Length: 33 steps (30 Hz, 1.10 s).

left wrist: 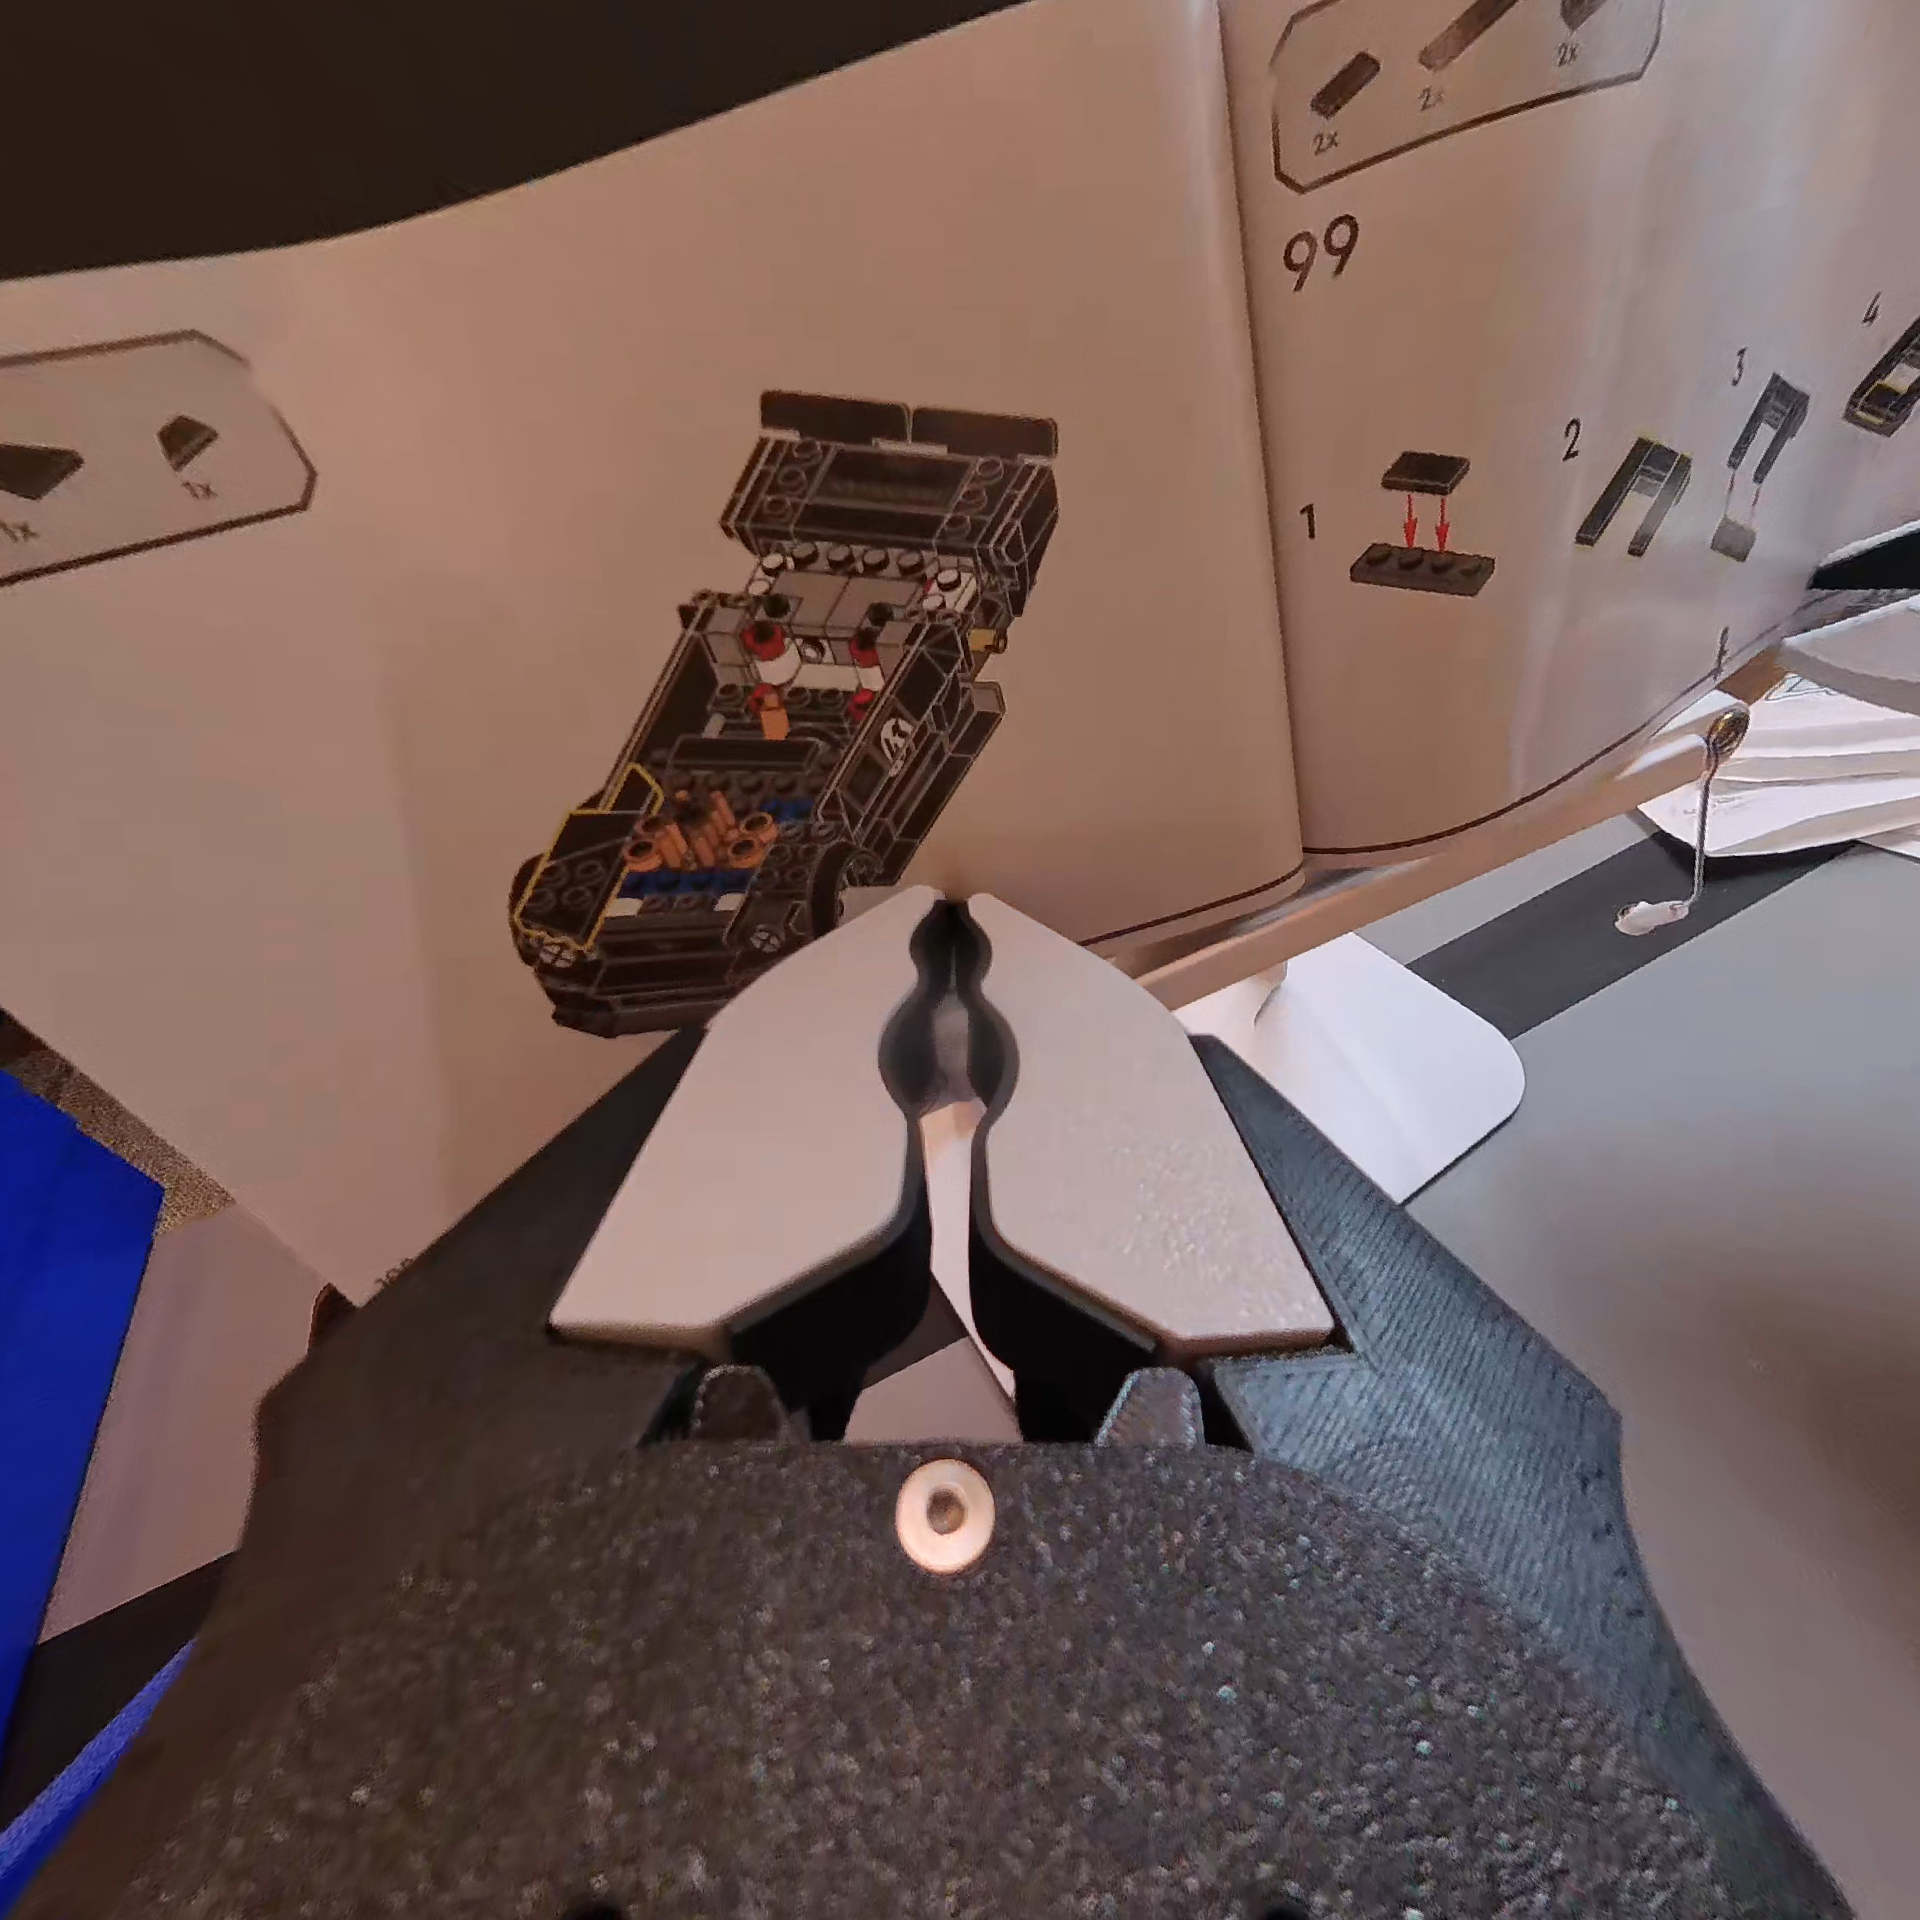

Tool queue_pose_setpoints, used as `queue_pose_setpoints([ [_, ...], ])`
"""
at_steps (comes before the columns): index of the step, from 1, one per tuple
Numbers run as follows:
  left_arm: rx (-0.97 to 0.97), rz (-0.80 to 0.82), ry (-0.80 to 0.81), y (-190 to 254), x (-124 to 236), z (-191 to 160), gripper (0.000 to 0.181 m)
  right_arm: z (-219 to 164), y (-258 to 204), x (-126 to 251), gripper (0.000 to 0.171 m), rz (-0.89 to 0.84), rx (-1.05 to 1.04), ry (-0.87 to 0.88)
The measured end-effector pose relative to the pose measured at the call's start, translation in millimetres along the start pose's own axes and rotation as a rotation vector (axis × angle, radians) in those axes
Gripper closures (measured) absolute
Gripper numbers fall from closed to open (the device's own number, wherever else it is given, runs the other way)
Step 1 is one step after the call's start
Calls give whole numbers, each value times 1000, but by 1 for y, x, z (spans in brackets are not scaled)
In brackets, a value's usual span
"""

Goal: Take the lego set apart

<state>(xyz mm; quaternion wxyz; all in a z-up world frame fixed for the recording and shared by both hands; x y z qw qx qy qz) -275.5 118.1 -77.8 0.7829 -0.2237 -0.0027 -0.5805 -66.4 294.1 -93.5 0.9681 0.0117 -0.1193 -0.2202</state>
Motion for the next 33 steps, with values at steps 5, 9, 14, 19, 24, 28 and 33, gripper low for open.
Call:
queue_pose_setpoints([
  [5,19,-19,24,-2,2,-4,181,24,-15,27,154,-59,-81,109],
  [9,65,-32,46,-5,1,-8,181,58,-66,37,155,4,21,253],
  [14,41,-29,42,-5,1,-7,181,73,-130,-1,154,201,126,178],
  [19,43,-18,39,-8,3,-11,181,71,-141,-48,151,95,201,61],
  [24,48,-1,51,-16,7,-18,181,72,-140,-53,151,28,172,71],
  [28,70,11,69,-23,12,-24,181,73,-152,-53,115,-12,221,115],
  [33,118,36,117,-32,23,-25,177,70,-167,-65,84,-95,321,120],
])
Point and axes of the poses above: each gripper's, where its closed fingertips meet, x back along the fingers, z out of its top, y = z × x across the jaws, the point moved 10 cm from there along x, back along the fingers, and after that the axes turned 11 degrees about -x, right-handed, at the moved point
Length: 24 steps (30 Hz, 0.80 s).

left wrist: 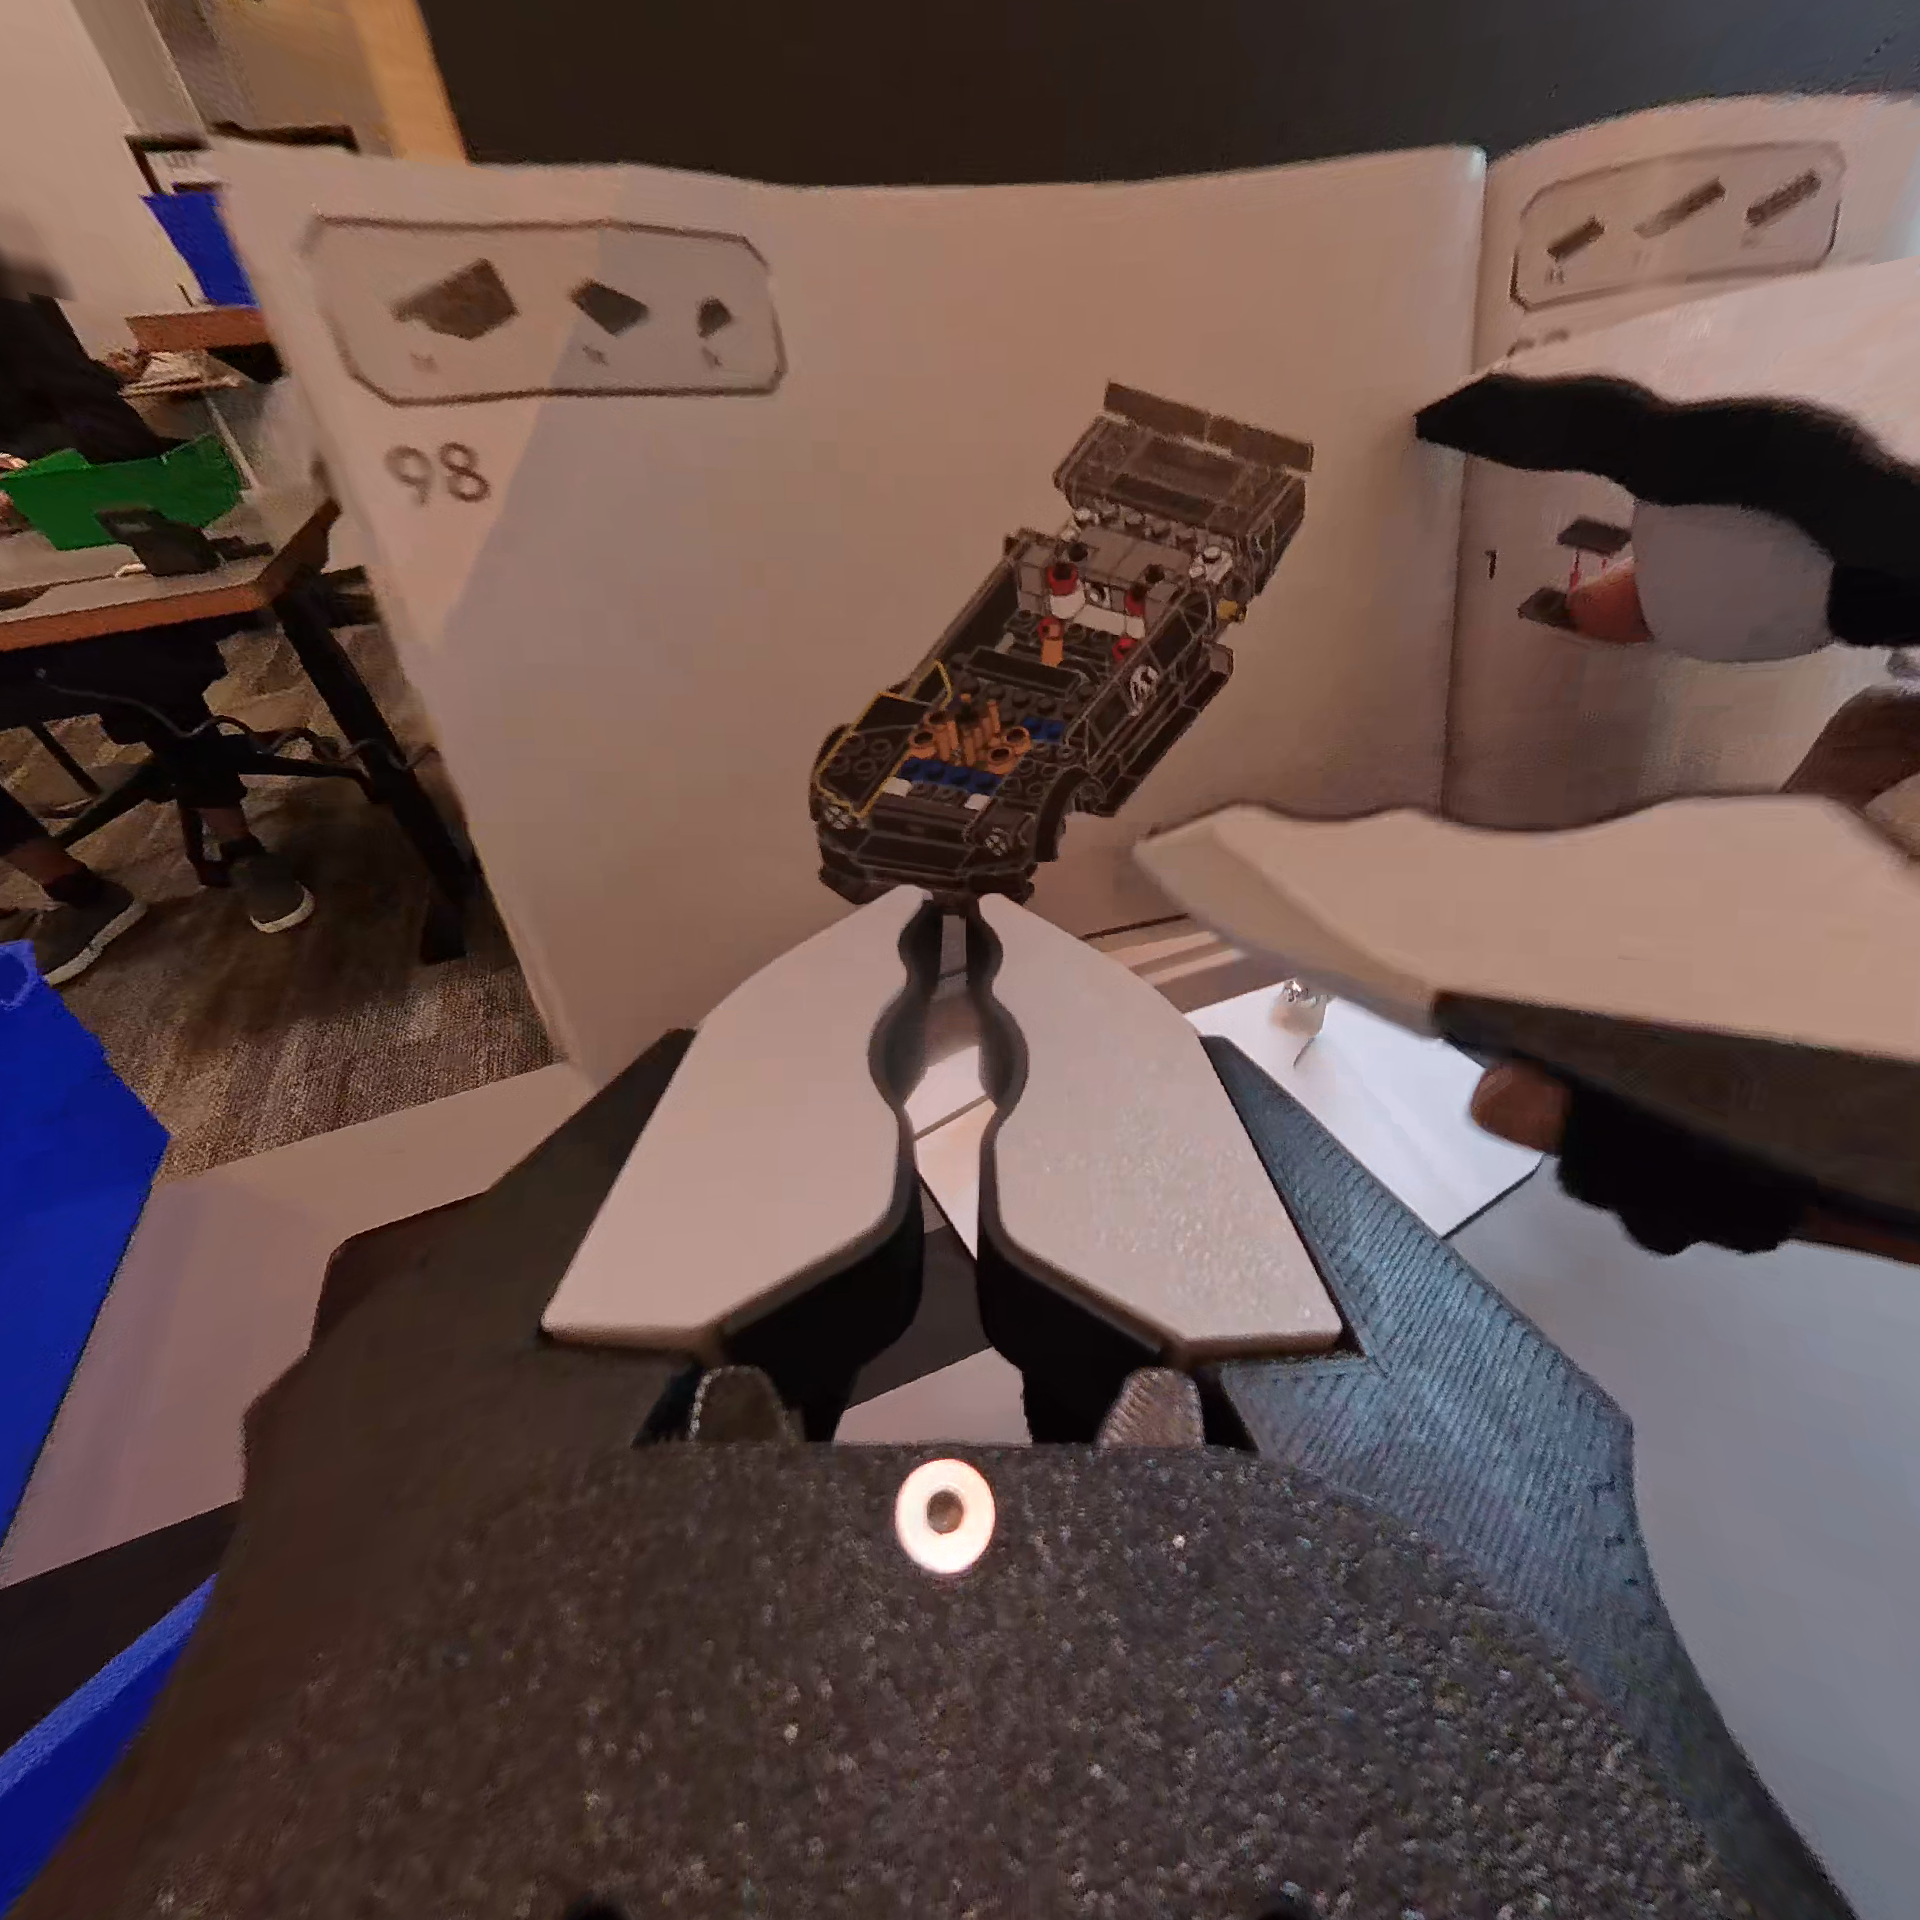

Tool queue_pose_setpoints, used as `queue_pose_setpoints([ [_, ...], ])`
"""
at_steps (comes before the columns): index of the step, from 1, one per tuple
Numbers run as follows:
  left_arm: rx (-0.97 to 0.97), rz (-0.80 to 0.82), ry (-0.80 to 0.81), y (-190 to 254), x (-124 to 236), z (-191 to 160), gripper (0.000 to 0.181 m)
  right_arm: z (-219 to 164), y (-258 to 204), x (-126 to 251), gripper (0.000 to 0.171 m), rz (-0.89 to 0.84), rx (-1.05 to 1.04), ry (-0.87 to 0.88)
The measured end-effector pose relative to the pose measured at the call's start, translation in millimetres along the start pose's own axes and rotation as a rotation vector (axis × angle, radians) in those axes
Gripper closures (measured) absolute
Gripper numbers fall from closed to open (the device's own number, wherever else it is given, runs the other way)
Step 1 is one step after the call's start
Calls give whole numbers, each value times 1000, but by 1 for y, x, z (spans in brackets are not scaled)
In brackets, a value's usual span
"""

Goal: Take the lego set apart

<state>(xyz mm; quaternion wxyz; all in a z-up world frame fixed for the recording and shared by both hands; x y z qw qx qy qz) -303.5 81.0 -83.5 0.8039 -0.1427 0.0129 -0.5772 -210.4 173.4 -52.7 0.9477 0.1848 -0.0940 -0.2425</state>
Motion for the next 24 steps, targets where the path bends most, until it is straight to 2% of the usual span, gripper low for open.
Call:
queue_pose_setpoints([
  [2,30,26,24,-5,7,2,176,0,-7,-5,77,-45,49,10],
  [4,66,46,43,-11,14,2,175,-2,-9,-11,76,-86,81,19],
  [9,115,71,76,-23,29,1,174,-10,-11,-16,91,-142,167,75],
  [12,125,75,83,-27,37,-2,174,-15,-7,-12,132,-128,187,114],
  [17,131,73,72,-30,40,-9,173,-14,10,-8,165,-87,124,131],
  [19,141,70,67,-31,39,-11,172,-11,11,-6,159,-21,101,99],
  [24,151,67,64,-32,37,-15,171,14,2,-5,109,44,173,43],
])
Point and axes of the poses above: each gripper's, where its closed fingertips meet, x back along the fingers, z out of its top, y = z × x across the jaws, the point moved 10 cm from there along x, back along the fingers, and after that the axes turned 11 degrees about -x, right-handed, at the moved point
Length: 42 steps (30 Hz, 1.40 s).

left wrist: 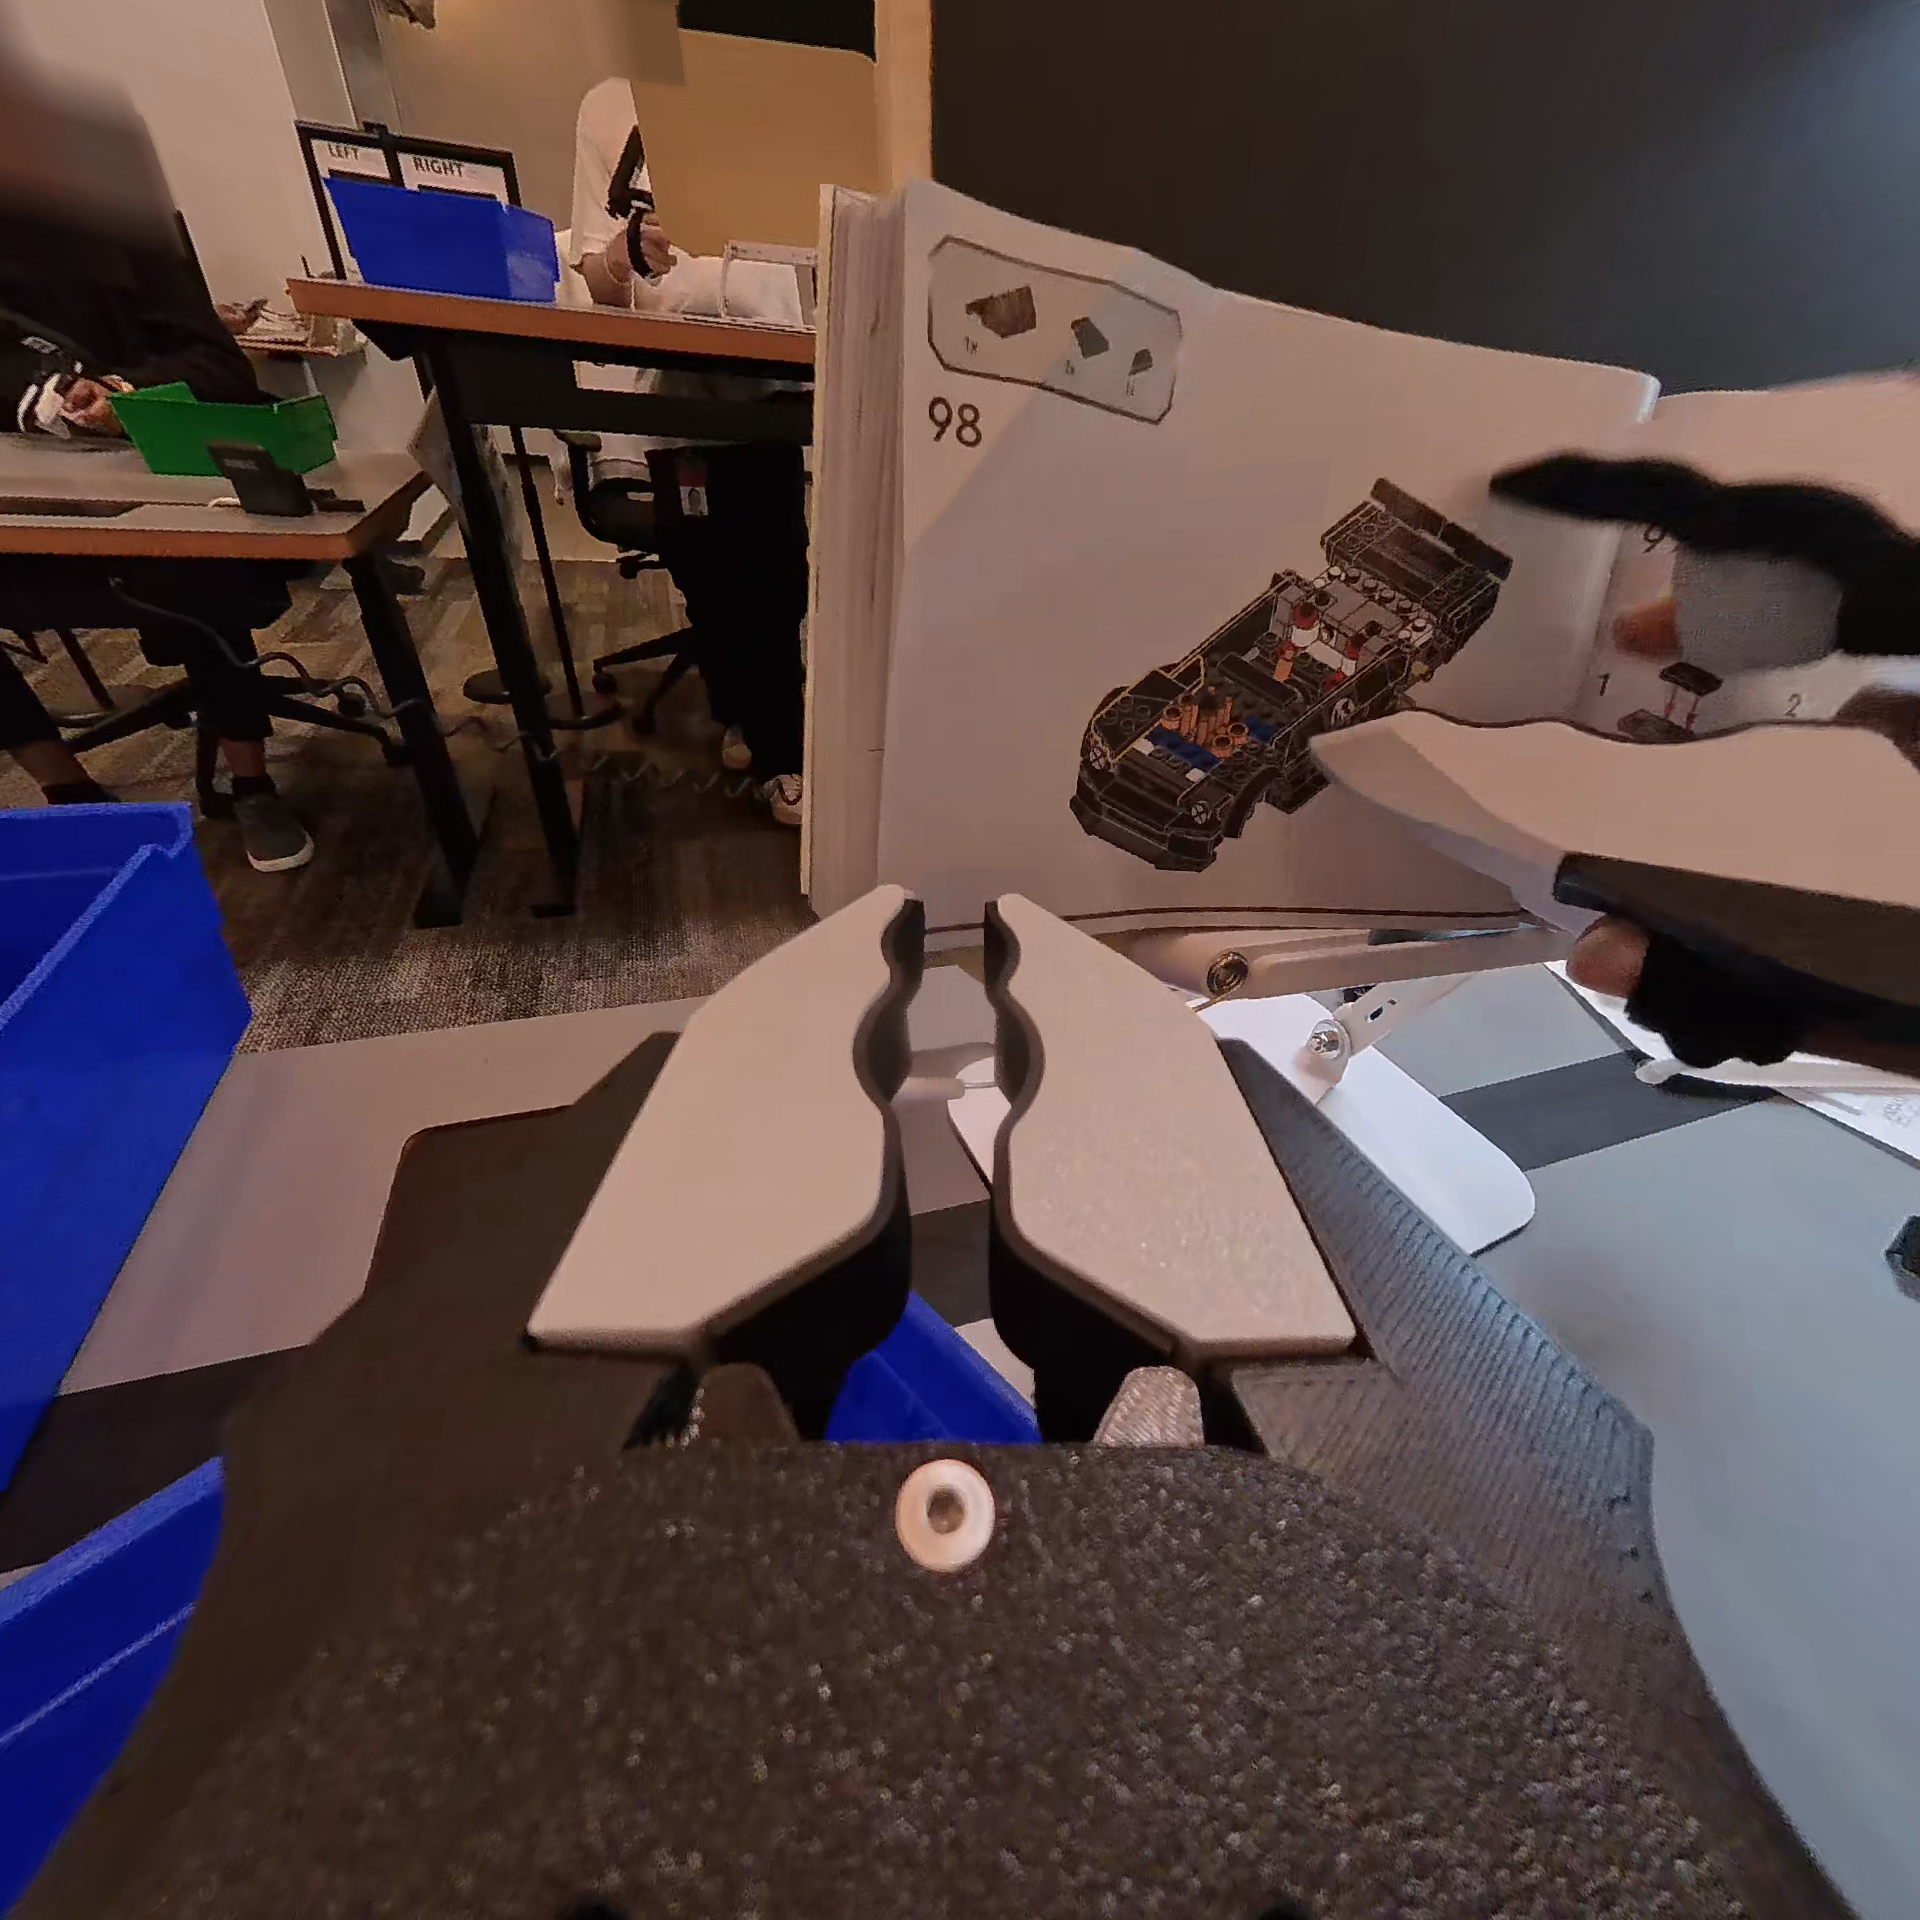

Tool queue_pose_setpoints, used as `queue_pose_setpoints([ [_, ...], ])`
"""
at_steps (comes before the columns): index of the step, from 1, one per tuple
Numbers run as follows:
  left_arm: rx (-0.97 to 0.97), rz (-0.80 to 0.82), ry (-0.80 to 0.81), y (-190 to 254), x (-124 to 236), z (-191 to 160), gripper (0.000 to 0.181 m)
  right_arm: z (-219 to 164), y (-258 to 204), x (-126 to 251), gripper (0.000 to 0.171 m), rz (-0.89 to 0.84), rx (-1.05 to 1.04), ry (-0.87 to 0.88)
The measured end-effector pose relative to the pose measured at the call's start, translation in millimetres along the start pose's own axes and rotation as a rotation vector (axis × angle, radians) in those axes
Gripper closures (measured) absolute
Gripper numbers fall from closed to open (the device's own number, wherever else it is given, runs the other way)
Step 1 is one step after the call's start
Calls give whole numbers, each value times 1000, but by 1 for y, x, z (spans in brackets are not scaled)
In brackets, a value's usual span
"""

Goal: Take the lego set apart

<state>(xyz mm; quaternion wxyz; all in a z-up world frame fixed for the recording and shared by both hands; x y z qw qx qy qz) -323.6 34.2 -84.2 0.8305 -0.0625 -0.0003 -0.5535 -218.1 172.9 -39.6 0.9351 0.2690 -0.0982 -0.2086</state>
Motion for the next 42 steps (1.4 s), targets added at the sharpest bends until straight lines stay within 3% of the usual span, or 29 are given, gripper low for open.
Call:
queue_pose_setpoints([
  [4,6,-5,-1,0,1,-1,171,23,-3,-11,76,9,97,-60],
  [8,-3,-8,-1,1,2,-1,171,23,-16,-32,74,5,360,-130],
  [14,14,-4,3,-4,4,-2,171,25,-18,-32,91,38,436,-116],
  [15,14,-3,1,-5,4,-3,171,24,-18,-31,99,38,442,-101],
  [16,13,-1,2,-5,4,-3,171,22,-19,-29,125,43,457,-84],
  [21,3,5,4,-5,4,-3,170,6,-28,-23,153,-13,548,4],
  [23,3,7,2,-5,3,-4,170,7,-27,-23,142,-16,535,35],
  [26,2,3,-7,-4,1,-6,170,22,-26,-26,103,40,529,77],
  [30,-8,1,-15,-2,0,-7,170,42,-25,-36,87,99,562,44],
  [36,-2,4,-14,-5,1,-7,170,43,-28,-38,124,93,631,59],
  [42,3,6,-12,-6,1,-8,170,31,-29,-29,145,57,677,115],
])
Point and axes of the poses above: each gripper's, where its closed fingertips meet, x back along the fingers, z out of its top, y = z × x across the jaws, the point moved 10 cm from there along x, back along the fingers, and after that the axes turned 11 degrees about -x, right-handed, at the moved point
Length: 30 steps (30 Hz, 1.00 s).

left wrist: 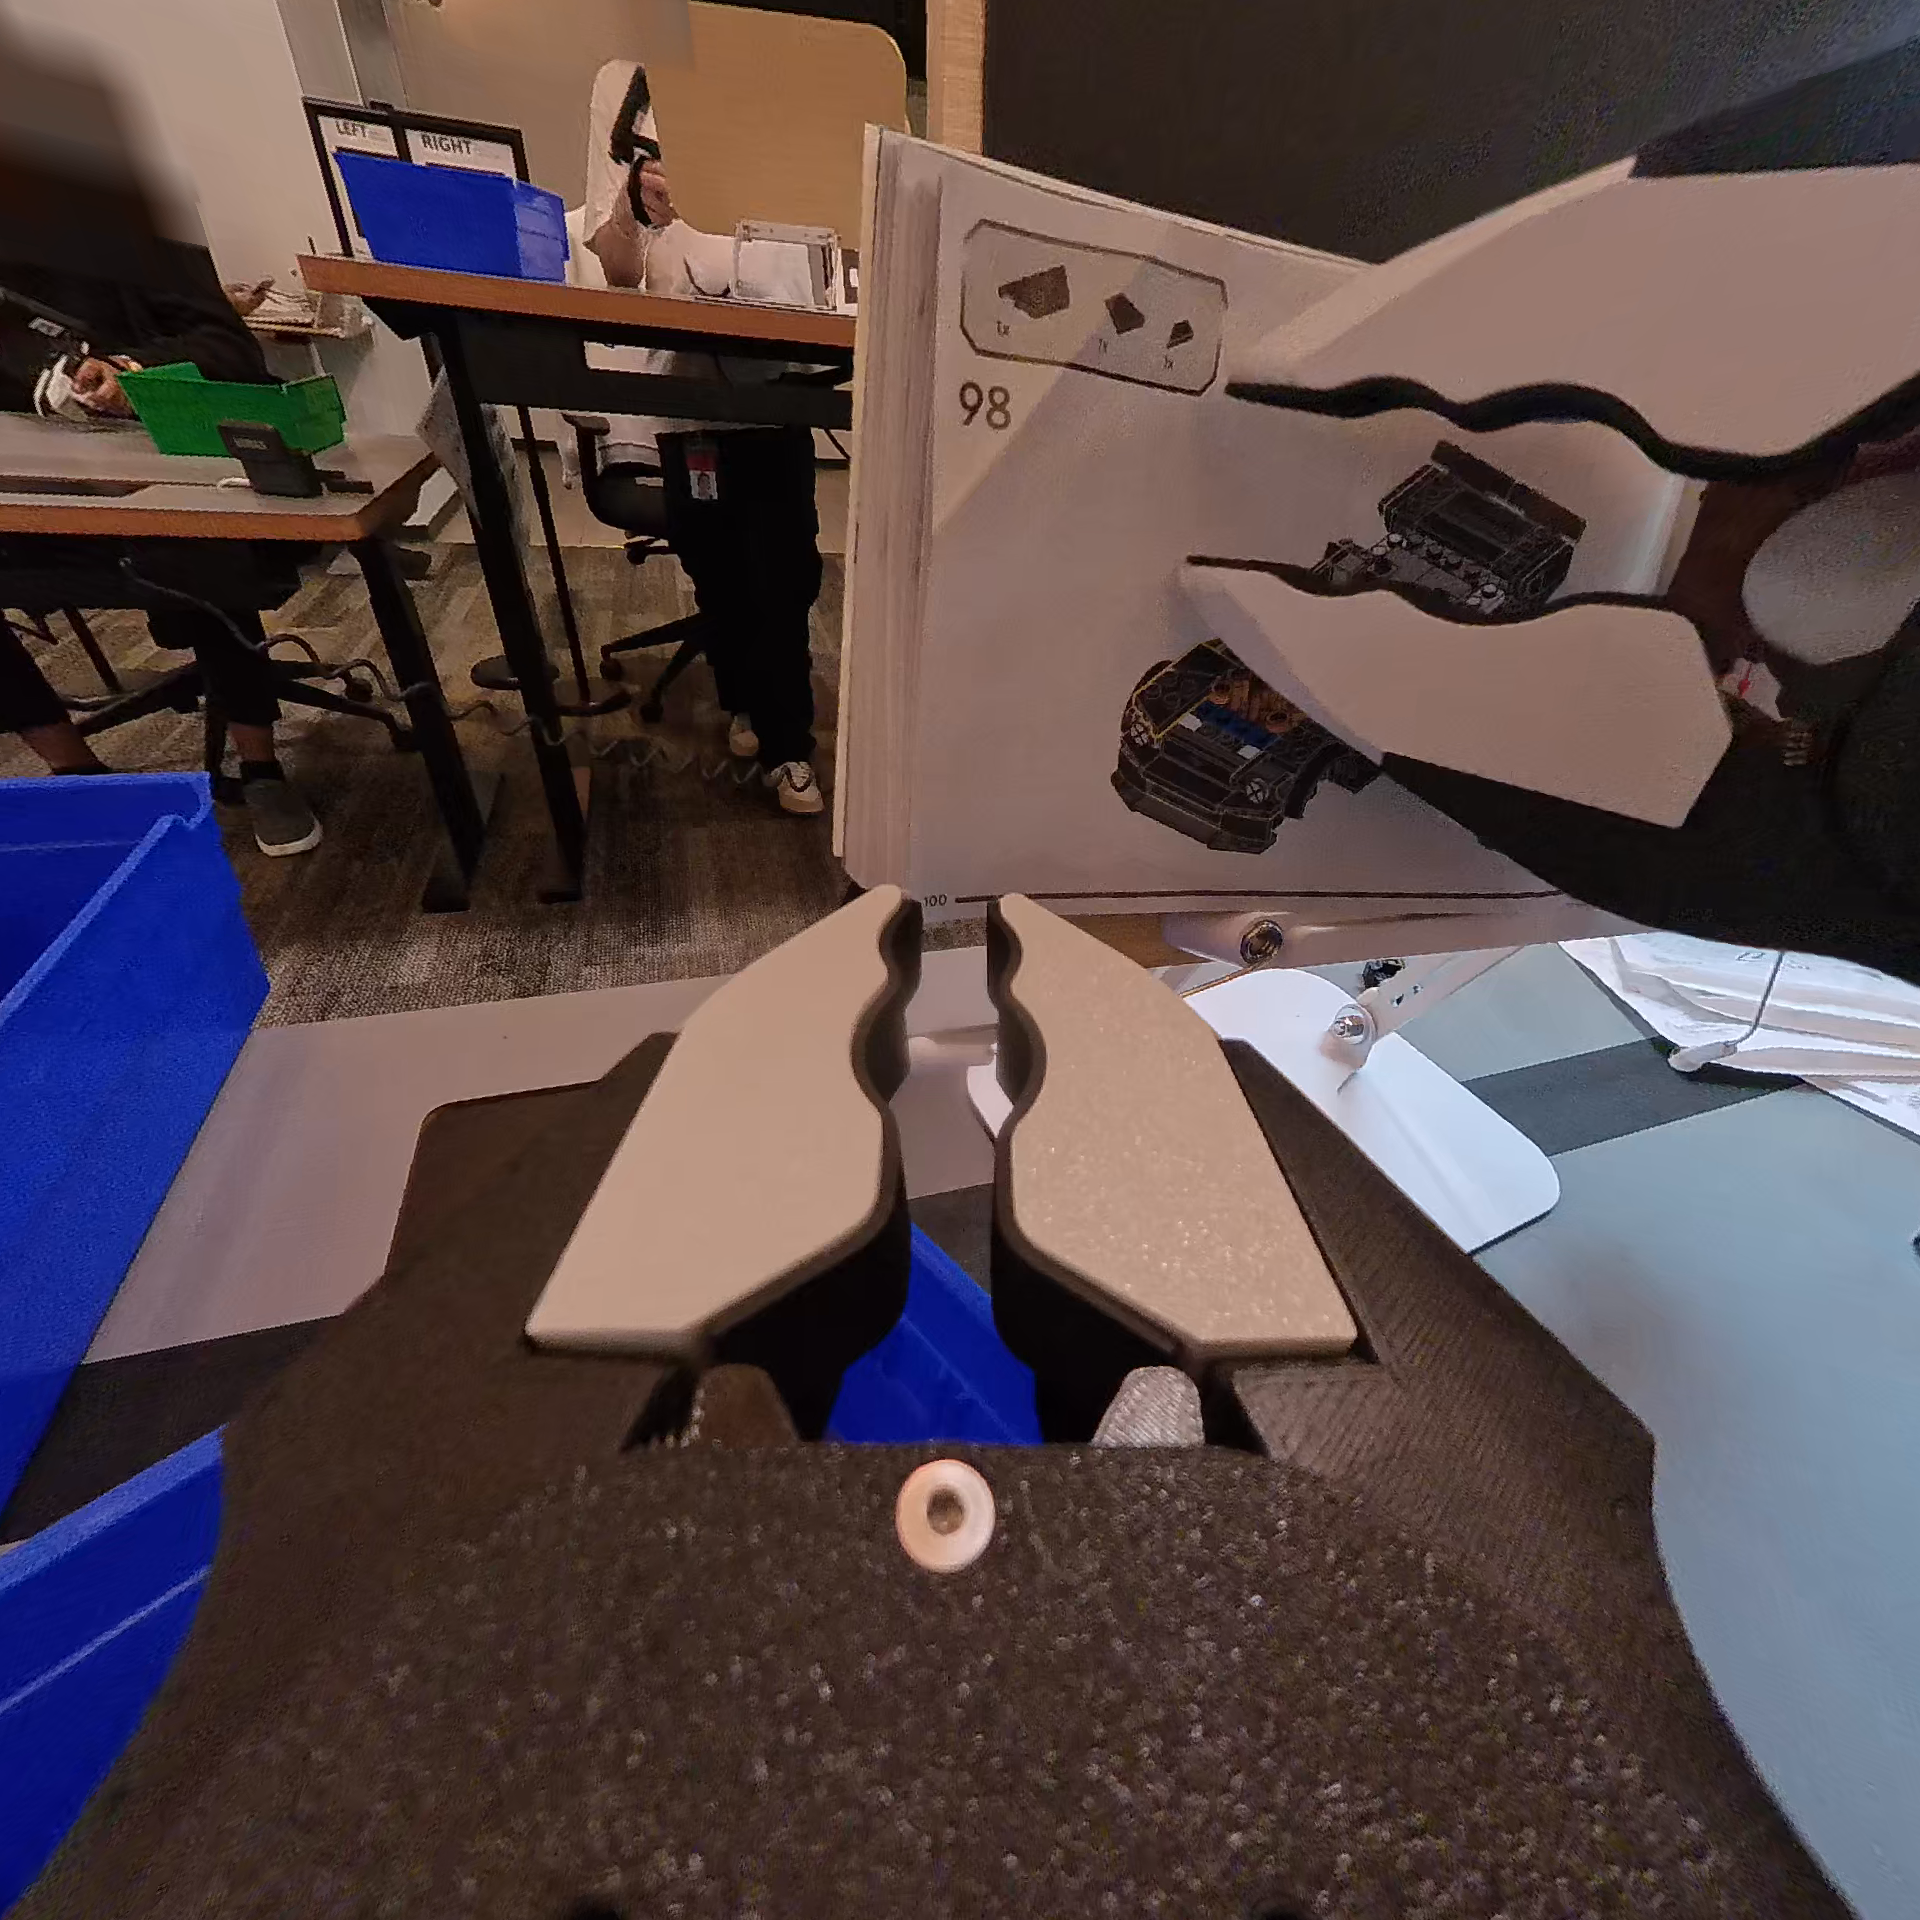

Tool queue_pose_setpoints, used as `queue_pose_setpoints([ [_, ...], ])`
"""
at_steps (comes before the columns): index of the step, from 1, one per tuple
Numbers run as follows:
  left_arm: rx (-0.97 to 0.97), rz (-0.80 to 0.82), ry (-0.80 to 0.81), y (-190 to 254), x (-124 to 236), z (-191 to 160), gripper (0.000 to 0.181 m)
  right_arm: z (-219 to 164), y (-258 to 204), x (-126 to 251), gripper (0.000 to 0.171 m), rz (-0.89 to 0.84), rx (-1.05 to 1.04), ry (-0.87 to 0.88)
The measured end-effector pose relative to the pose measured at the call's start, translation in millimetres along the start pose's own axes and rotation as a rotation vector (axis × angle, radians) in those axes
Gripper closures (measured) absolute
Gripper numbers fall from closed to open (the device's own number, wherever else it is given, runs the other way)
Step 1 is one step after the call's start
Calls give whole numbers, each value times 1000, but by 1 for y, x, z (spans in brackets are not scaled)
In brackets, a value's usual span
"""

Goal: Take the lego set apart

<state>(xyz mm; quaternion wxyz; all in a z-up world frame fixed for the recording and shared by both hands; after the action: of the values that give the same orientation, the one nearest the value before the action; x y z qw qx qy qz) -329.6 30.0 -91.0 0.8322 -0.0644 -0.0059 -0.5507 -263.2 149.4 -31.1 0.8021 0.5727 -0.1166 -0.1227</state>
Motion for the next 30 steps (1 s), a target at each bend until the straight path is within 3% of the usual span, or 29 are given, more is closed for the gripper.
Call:
queue_pose_setpoints([
  [4,1,0,-1,0,0,0,170,-2,1,1,144,-12,4,14],
  [8,0,0,-4,0,0,-1,170,6,11,-8,104,42,-75,-1],
  [9,0,1,-3,0,0,-1,170,7,13,-12,103,70,-92,-23],
  [12,3,1,-3,-1,0,-1,170,6,11,-18,118,94,-63,-51],
  [16,12,-1,-1,-2,0,-1,170,4,8,-15,158,43,-3,-34],
  [19,10,-2,-3,-1,0,-2,170,1,6,-14,167,46,6,-34],
  [21,10,-4,-4,-1,-1,-2,170,3,7,-12,159,26,15,1],
  [24,9,-4,-5,-1,-1,-2,170,13,7,-14,124,78,14,34],
  [26,10,-4,-6,-1,-1,-3,170,20,6,-20,110,106,67,22],
  [30,12,-1,-7,-3,0,-3,170,28,5,-33,116,200,184,-71],
])
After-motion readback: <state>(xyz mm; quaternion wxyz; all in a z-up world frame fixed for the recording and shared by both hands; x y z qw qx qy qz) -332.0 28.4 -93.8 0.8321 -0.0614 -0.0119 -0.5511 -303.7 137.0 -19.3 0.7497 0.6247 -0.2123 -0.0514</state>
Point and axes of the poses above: each gripper's, where its closed fingertips meet, x back along the fingers, z out of its top, y = z × x across the jaws, the point moved 10 cm from there along x, back along the fingers, and after that the axes turned 11 degrees about -x, right-handed, at the moved point
